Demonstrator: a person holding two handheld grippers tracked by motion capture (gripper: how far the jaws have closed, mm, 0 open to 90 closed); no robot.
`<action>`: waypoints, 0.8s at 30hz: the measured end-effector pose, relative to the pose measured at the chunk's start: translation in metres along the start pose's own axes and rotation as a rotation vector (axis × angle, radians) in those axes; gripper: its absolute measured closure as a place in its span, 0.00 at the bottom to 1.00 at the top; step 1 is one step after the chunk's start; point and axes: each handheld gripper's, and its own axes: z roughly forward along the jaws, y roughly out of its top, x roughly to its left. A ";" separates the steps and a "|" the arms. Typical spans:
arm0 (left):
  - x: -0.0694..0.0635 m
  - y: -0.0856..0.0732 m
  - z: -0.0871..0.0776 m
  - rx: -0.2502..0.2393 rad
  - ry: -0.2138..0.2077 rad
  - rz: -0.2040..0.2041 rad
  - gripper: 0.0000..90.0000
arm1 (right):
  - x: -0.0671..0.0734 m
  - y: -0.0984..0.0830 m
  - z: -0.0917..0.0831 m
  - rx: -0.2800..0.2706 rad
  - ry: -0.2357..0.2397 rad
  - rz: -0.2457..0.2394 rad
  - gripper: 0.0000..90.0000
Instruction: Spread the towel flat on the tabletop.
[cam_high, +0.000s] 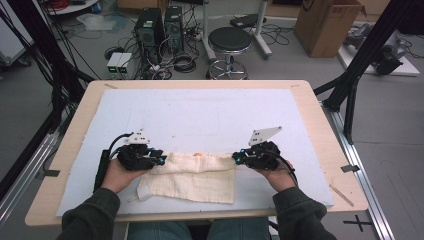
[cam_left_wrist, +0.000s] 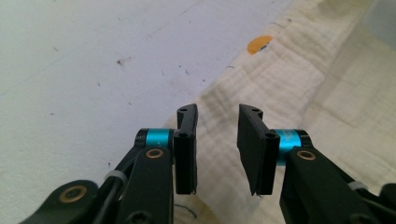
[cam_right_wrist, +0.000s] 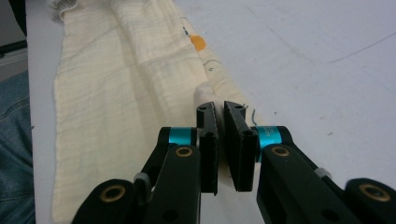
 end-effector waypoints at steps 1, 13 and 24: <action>0.001 0.000 0.001 0.003 0.017 -0.003 0.72 | 0.000 0.000 0.001 0.004 0.004 -0.001 0.93; 0.012 0.009 0.023 0.021 0.004 -0.009 0.93 | -0.003 0.001 0.008 0.007 0.014 0.002 0.93; 0.019 0.012 0.002 -0.074 0.003 -0.044 0.98 | -0.004 0.006 -0.001 -0.018 -0.002 -0.001 0.93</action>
